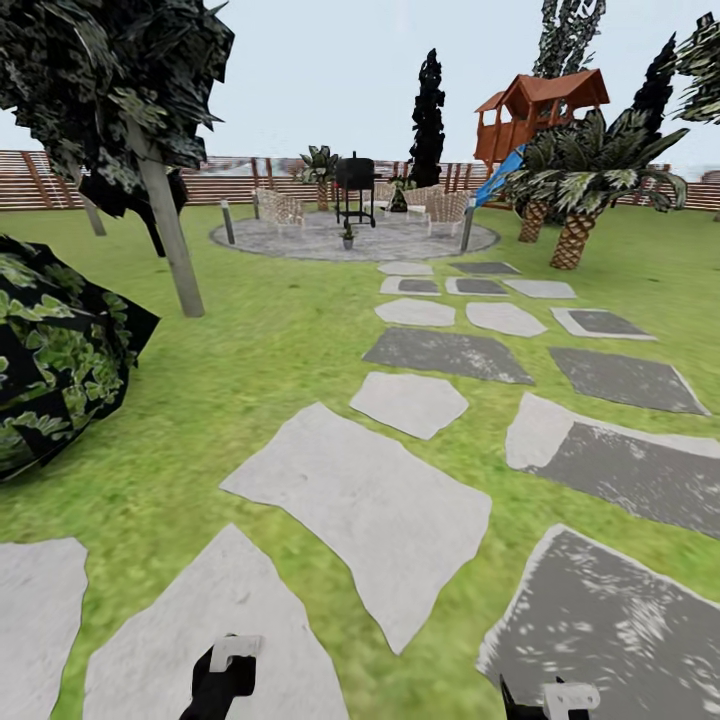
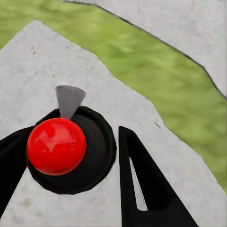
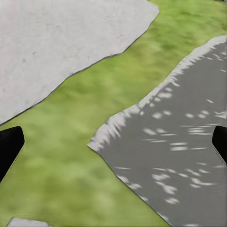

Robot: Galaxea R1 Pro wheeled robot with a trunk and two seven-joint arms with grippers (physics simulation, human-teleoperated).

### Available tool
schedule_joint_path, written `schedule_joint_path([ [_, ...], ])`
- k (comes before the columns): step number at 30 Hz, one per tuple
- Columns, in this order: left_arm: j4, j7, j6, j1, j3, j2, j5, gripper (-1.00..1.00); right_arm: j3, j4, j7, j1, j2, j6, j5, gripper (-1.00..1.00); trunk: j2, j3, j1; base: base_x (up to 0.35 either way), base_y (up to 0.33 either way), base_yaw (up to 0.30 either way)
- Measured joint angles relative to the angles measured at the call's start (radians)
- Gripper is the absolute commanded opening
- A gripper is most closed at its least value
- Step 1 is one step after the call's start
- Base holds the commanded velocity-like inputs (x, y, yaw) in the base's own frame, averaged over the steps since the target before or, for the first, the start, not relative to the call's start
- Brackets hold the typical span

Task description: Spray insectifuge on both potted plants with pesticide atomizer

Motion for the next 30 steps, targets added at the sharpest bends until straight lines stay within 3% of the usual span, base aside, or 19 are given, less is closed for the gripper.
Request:
schedule_joint_path([
  [30,-0.002,0.0,0.0,0.0,0.0,0.0,0.0,-1.0,0.001,0.003,-0.002,0.0,-0.002,0.0,0.0,1.0,0.0,0.0,0.0,0.338,0.0,0.0],
])
